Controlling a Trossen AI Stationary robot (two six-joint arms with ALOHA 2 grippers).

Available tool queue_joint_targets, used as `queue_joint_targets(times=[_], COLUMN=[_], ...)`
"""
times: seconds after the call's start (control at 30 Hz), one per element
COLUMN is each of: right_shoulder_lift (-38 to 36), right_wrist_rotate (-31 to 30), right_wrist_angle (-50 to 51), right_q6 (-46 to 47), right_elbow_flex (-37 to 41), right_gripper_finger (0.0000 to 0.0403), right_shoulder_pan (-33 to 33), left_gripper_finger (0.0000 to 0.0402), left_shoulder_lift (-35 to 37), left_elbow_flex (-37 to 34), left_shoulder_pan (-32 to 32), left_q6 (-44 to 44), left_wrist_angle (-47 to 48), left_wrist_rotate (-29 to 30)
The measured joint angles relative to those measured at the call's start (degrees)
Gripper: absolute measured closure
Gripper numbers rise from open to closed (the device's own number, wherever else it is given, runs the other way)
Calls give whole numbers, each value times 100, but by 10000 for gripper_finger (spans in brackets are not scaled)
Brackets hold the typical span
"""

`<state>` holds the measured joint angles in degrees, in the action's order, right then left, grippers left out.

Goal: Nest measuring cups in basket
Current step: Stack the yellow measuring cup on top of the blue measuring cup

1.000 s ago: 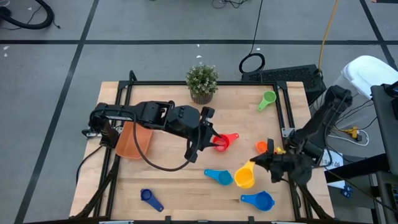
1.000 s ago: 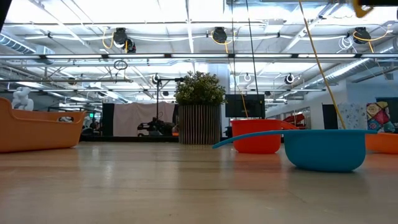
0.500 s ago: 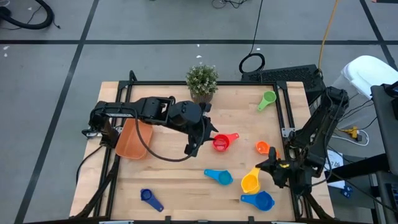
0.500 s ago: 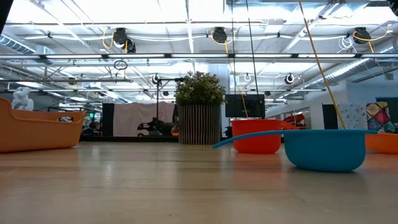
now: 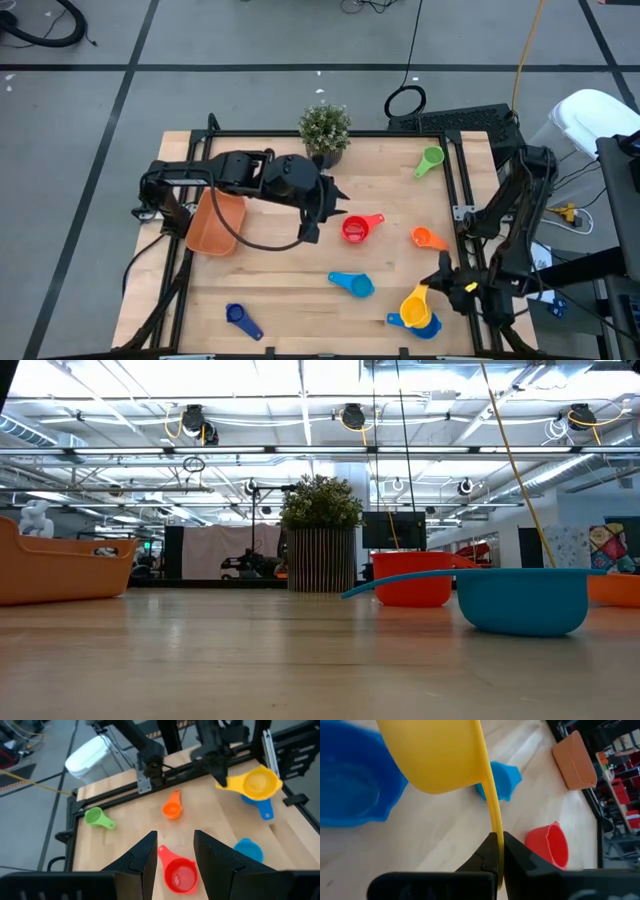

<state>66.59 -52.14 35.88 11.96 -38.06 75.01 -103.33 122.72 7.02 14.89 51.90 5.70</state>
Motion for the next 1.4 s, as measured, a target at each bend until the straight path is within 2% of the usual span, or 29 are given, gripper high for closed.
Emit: queue_joint_targets(times=[0.3, 0.67, 0.87, 1.1, 1.4], right_shoulder_lift=[736, 467, 244, 414, 804], right_wrist_rotate=[-291, -323, -324, 406, 425], right_wrist_angle=[86, 417, 933, 1049, 1041], right_q6=[-17, 86, 34, 382, 930], right_elbow_flex=[0, -11, -466, -564, -467], right_gripper_finger=[403, 403, 403, 403, 403], right_shoulder_pan=[19, 304, 498, 777, 814], left_gripper_finger=[270, 270, 270, 270, 270], left_shoulder_lift=[181, 389, 430, 431, 431], left_elbow_flex=[1, 9, 4, 4, 4], left_shoulder_pan=[21, 98, 99, 113, 116], left_q6=[-171, -218, -363, -493, -472], left_wrist_angle=[61, 228, 286, 322, 180], left_wrist_rotate=[45, 304, 341, 342, 351])
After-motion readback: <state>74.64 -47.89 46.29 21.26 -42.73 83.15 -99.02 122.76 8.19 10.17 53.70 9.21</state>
